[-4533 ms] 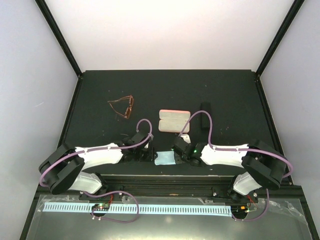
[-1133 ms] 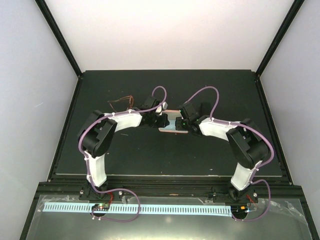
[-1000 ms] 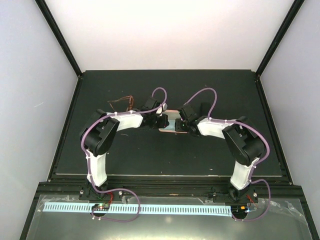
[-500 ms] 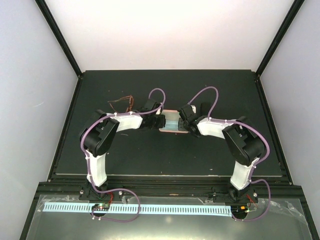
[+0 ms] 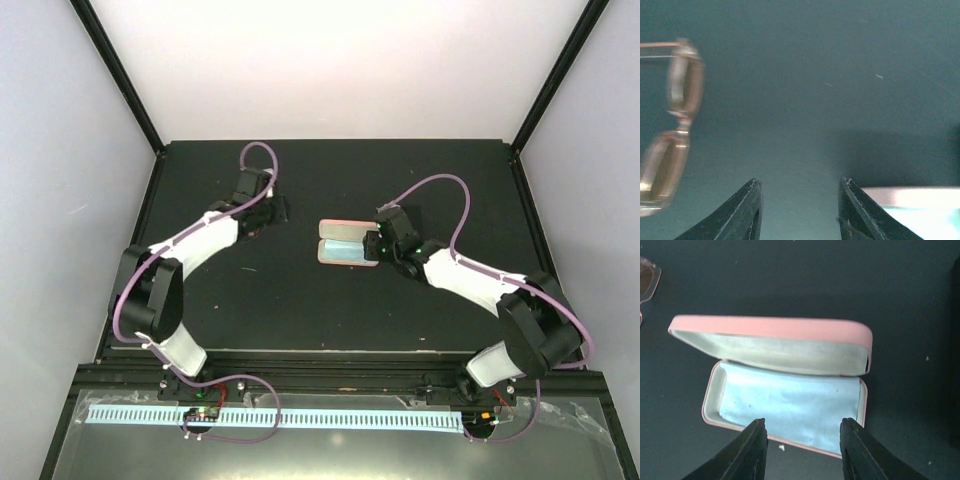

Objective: Organize the sunglasses
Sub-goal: Place the glasses cleaning cloth in the sunglasses case, then pick up the sunglasses from the center of the board.

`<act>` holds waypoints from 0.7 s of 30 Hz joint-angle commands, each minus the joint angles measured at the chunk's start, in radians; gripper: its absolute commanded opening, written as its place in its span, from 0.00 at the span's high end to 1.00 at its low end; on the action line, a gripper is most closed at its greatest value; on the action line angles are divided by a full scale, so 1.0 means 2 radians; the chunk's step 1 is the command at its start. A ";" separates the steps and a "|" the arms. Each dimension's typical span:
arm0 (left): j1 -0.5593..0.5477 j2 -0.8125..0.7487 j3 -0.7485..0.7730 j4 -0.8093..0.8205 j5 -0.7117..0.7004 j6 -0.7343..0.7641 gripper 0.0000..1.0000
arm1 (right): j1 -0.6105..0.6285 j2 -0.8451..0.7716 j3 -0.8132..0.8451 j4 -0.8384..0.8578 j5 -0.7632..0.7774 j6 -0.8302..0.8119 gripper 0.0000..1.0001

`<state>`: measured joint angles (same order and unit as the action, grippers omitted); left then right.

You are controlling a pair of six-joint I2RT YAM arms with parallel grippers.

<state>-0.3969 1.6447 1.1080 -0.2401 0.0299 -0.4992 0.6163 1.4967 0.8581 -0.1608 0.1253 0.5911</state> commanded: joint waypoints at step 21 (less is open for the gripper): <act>0.106 0.221 0.239 -0.212 -0.046 0.168 0.77 | 0.005 -0.048 -0.048 0.000 -0.031 0.003 0.59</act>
<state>-0.2001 2.0521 1.5410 -0.6003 -0.0769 -0.2081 0.6220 1.4246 0.7723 -0.1658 0.0643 0.5892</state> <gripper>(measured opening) 0.233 0.412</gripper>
